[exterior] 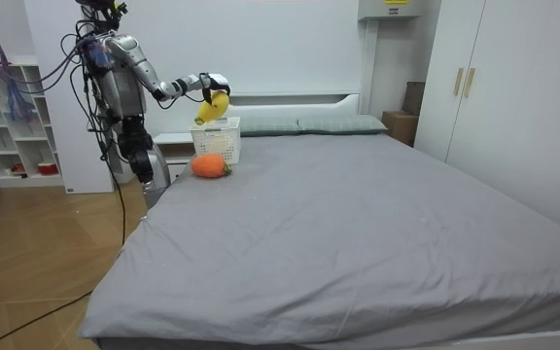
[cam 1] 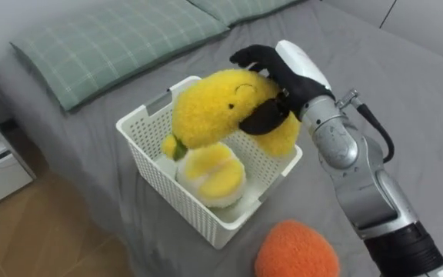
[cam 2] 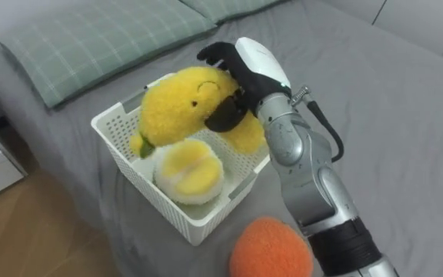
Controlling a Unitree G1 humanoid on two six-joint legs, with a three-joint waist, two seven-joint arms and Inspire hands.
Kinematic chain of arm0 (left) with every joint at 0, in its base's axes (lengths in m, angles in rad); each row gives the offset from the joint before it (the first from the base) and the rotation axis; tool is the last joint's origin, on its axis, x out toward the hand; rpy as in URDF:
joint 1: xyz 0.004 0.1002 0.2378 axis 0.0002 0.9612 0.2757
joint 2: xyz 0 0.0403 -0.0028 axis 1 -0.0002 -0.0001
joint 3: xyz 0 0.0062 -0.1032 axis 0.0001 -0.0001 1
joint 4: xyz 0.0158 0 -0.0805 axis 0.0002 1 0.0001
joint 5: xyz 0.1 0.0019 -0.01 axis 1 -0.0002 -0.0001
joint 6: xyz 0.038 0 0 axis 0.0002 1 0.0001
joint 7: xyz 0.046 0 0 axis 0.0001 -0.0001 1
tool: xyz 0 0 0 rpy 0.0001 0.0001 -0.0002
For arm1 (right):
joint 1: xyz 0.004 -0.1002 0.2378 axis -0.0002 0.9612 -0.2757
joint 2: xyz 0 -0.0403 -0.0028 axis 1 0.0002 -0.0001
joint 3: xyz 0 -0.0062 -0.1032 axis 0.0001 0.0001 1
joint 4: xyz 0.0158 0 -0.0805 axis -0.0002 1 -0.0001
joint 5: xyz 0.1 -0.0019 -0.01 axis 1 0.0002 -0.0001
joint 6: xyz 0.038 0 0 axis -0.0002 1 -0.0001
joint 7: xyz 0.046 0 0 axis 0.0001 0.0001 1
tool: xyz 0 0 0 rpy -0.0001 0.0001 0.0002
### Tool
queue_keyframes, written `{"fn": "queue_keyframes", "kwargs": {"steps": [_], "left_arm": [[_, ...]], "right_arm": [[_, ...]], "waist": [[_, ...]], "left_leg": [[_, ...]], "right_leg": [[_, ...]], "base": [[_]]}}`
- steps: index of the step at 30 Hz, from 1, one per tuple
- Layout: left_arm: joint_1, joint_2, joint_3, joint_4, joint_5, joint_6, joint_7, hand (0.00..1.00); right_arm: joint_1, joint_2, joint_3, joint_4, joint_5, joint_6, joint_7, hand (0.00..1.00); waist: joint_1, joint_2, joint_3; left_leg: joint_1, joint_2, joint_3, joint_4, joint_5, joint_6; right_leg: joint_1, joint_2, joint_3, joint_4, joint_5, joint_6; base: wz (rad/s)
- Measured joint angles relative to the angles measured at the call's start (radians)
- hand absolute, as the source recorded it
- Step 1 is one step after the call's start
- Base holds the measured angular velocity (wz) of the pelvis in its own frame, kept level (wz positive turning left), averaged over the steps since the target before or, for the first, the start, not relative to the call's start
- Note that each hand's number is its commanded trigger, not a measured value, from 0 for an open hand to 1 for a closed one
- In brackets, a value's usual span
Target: Collect toys from the bed
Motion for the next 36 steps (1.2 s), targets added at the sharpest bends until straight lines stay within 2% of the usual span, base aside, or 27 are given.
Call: {"fn": "queue_keyframes", "kwargs": {"steps": [6, 24, 36], "left_arm": [[0.002, -0.002, 0.0, -0.031, 0.024, 0.009, 0.0, 0.0], [-0.004, 0.0, 0.002, -0.031, 0.029, 0.01, -0.005, 0.0], [0.005, 0.001, 0.012, -0.041, 0.033, 0.01, -0.006, 0.0]], "right_arm": [[0.0, -0.003, 0.0, 0.0, -0.002, 0.0, 0.001, 0.0], [0.032, -0.008, 0.0, 0.003, -0.001, 0.001, 0.017, 0.0], [0.063, -0.03, -0.014, 0.003, -0.004, 0.0, 0.045, 0.0]], "waist": [[-0.002, 0.003, 0.0014], [-0.014, -0.001, -0.0012], [-0.055, 0.003, 0.0007]], "left_leg": [[-0.003, 0.0, -0.003, -0.001, 0.008, -0.012], [0.0, 0.001, 0.012, -0.001, 0.01, -0.005], [0.002, 0.002, 0.022, 0.0, 0.008, -0.008]], "right_leg": [[0.0, 0.002, 0.002, 0.0, -0.001, 0.002], [0.002, 0.002, 0.031, 0.0, -0.001, 0.002], [-0.002, 0.003, 0.057, 0.0, -0.001, 0.002]], "base": [[0.01], [-0.02], [-0.02]]}}
